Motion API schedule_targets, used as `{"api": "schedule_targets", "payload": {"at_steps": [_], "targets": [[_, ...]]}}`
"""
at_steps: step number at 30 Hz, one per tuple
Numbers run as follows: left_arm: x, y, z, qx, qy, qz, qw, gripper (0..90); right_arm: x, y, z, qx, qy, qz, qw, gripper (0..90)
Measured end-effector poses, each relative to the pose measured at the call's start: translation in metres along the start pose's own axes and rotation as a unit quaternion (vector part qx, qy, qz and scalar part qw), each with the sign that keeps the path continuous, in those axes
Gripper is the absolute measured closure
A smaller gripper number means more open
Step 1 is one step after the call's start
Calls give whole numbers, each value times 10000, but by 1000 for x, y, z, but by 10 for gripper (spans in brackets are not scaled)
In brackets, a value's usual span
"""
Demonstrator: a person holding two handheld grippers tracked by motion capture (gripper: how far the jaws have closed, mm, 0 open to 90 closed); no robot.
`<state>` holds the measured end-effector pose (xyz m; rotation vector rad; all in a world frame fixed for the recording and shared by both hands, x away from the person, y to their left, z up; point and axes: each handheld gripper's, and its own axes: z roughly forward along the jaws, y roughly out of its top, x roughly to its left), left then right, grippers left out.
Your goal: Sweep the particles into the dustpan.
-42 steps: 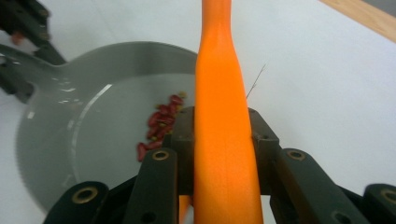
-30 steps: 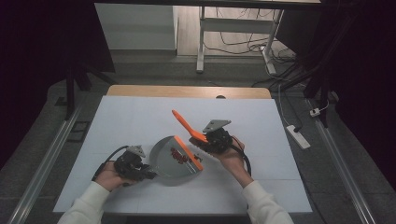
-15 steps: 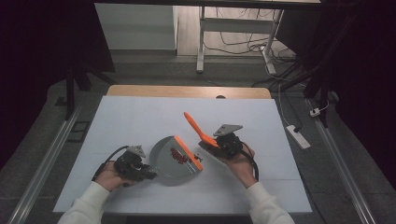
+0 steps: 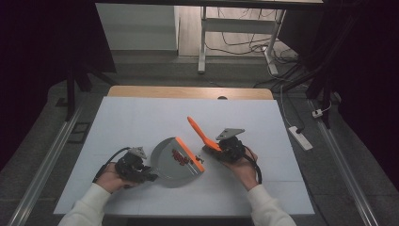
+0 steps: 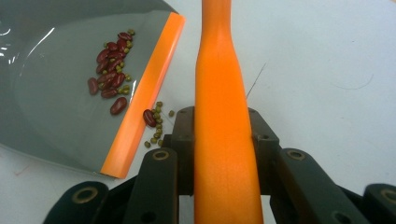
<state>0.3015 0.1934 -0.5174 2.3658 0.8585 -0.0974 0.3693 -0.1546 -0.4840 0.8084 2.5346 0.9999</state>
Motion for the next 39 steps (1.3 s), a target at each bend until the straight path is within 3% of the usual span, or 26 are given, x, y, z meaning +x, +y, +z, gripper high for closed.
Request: {"api": "schedule_targets", "payload": {"at_steps": [5,10,23,25,28,30,33,39], "targets": [[0,0,0,7,0,9,10000,623,3,0,3,35,63,-1,10000,700],[0,0,0,16,-7,18,10000,623,8,0,8,43,303,97,9995,700],[0,0,1,47,5,21,10000,623,21,5,14,-73,660,196,9976,700],[0,0,1,47,2,27,10000,623,25,8,14,-97,681,144,9975,700],[0,0,1,53,6,31,10000,623,32,12,15,-175,949,131,9953,700],[0,0,1,51,-13,24,10000,623,37,15,14,-209,989,-34,9949,700],[0,0,1,53,0,33,10000,623,39,19,8,-349,945,-82,9949,700],[0,0,0,0,-11,14,10000,623,22,18,-6,-436,539,70,9976,700]]}}
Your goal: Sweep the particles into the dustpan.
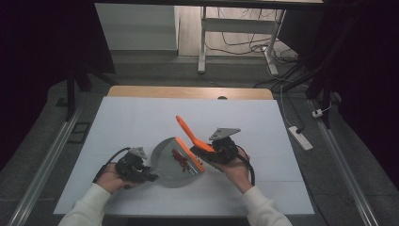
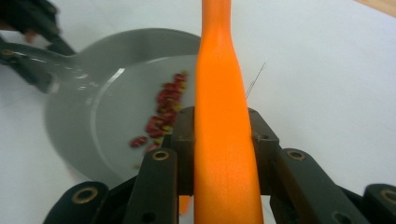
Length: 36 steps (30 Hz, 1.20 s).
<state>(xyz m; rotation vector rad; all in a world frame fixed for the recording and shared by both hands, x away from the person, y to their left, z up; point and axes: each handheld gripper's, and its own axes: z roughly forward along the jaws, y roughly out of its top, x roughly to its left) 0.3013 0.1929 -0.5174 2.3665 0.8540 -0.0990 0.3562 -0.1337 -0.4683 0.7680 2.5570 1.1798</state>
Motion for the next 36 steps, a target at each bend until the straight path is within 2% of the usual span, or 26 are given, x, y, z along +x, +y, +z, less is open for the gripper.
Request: {"api": "schedule_targets", "payload": {"at_steps": [4,11,16,21,30,33,36], "targets": [[0,0,-1,-13,20,-1,10000,624,-12,-6,-4,95,-219,75,9997,700],[0,-1,-3,-49,-12,-24,10000,625,-23,-13,-5,161,-328,217,9991,700],[-2,-2,-6,-39,-101,23,9999,625,-22,-15,-5,171,-320,237,9991,700],[-4,-3,-7,-8,-93,70,9999,625,-21,-16,-6,200,-318,254,9990,700],[-6,-4,-7,30,-109,109,9999,625,-18,-22,-1,407,-338,184,9984,700],[-6,-3,-6,42,-108,115,9999,626,-13,-23,5,465,-269,201,9984,700],[-6,-3,-6,42,-109,115,9999,625,-5,-21,10,454,-142,121,9988,700]]}}
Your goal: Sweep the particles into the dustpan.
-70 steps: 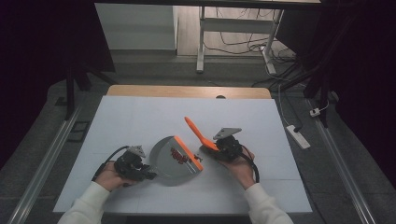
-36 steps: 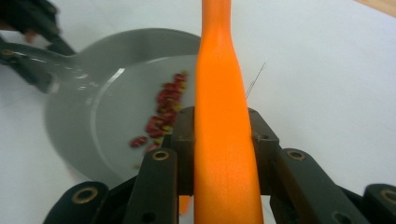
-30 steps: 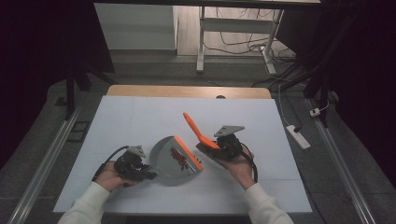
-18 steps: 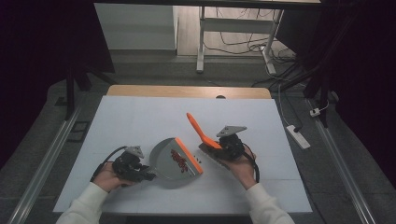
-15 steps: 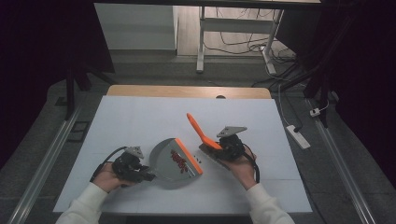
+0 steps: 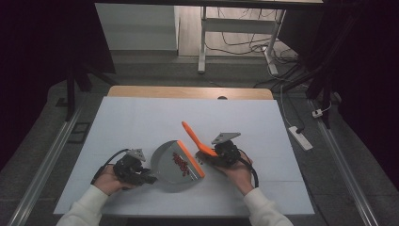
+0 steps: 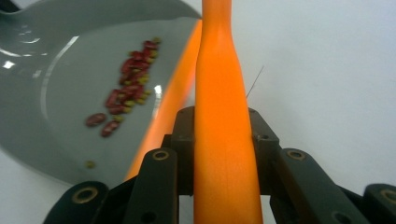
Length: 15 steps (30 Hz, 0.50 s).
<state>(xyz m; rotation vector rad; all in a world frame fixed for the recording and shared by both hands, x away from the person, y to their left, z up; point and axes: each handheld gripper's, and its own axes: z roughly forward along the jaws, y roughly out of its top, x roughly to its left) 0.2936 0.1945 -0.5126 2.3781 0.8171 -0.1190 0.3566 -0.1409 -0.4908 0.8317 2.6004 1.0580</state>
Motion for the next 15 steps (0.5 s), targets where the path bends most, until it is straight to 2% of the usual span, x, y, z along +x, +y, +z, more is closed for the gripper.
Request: {"api": "schedule_targets", "payload": {"at_steps": [2,5,7,10,12,15], "targets": [[0,0,0,-5,-2,4,10000,626,6,2,2,1,51,-95,9999,700],[0,0,0,5,-2,8,10000,625,12,4,5,-58,257,-65,9996,700],[0,0,1,5,-7,13,10000,625,16,6,5,-87,267,-137,9995,700],[0,0,1,7,-13,9,10000,625,20,10,2,-278,619,-122,9976,700],[0,0,1,6,-22,6,10000,625,23,12,-1,-319,518,-244,9978,700],[0,0,1,6,-22,10,10000,625,20,13,-7,-470,419,-246,9977,700]]}}
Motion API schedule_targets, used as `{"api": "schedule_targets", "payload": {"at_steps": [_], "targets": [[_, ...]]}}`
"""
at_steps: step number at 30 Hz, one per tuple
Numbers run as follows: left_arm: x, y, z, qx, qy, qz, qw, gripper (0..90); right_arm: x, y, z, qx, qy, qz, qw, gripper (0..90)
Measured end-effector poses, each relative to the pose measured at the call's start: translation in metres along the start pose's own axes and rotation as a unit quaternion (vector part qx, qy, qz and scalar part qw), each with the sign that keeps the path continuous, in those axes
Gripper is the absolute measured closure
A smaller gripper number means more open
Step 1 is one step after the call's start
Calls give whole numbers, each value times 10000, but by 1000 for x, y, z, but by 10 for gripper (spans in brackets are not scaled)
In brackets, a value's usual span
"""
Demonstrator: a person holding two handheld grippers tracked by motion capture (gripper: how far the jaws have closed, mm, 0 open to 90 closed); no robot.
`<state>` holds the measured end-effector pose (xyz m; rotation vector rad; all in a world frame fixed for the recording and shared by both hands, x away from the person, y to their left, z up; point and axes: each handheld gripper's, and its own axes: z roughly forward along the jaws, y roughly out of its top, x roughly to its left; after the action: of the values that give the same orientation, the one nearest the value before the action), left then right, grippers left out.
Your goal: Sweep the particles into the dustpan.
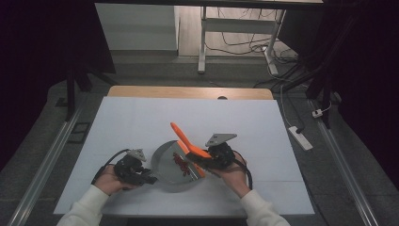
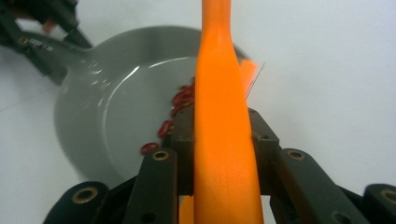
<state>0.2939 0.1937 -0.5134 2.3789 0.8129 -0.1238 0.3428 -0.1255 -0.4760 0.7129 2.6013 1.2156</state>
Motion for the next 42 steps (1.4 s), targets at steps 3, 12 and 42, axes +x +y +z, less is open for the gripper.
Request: {"api": "schedule_targets", "payload": {"at_steps": [3,12,42], "targets": [[0,0,0,-2,-2,-1,10000,625,-9,-1,-7,-46,-209,78,9997,700],[-1,0,0,-17,22,-12,10000,625,-25,-20,-5,505,-608,252,9966,700],[-3,-3,2,-286,202,52,9994,624,-26,-24,-24,-26,-573,480,9972,700]]}}
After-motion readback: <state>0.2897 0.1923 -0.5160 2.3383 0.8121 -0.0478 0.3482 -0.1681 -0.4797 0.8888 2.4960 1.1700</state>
